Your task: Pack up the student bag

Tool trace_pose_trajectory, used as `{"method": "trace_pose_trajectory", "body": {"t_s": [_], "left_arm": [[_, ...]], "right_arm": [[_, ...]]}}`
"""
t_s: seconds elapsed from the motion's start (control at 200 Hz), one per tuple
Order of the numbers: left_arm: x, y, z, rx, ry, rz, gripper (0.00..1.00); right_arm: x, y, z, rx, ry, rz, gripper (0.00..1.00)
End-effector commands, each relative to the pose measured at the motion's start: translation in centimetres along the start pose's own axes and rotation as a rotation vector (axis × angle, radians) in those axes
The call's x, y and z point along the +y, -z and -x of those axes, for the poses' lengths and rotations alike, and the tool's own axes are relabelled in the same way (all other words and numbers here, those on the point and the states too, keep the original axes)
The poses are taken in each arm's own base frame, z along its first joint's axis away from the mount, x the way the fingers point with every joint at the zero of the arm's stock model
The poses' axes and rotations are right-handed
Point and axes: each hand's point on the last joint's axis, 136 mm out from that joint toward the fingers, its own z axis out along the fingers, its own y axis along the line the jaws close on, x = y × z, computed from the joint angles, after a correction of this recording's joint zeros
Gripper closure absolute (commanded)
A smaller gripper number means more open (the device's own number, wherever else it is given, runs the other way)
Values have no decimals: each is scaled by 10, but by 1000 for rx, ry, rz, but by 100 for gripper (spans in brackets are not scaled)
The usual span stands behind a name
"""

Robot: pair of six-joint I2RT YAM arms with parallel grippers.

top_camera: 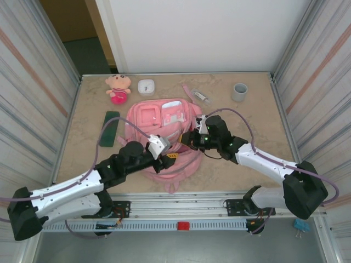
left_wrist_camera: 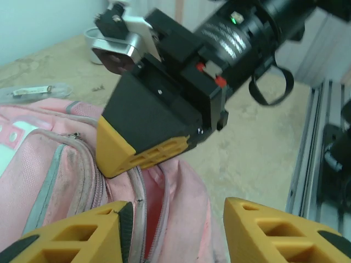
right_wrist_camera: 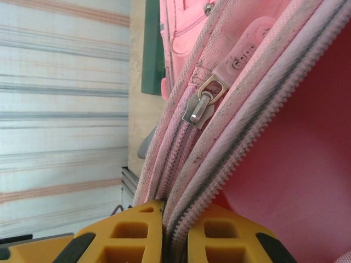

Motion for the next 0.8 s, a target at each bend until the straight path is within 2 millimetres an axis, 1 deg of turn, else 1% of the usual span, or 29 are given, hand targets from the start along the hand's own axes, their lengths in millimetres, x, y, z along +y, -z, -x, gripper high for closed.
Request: {"method": "trace_pose_trajectory", "body": {"t_s": [0.0,0.11,0.225,0.461,0.636,0.797], "left_arm": [[13,5,-9,30,199,136,51],[3,6,-14,40,225,162,50],[0,10,-22,65,260,206,49],[7,16,-45,121,417,283,49],[11,17,-62,147,466,307,49],[15,18,-71,137,497,327,50]], "right_arm": [[14,-1,8,-51,93,40,97],[15,-3,8,-44,107,38,98],[18,-5,7,-38,125,38,98],[23,-6,6,-37,144,36,99],[22,-8,4,-40,155,21,99],[25,-8,3,-32,158,29,100]]}}
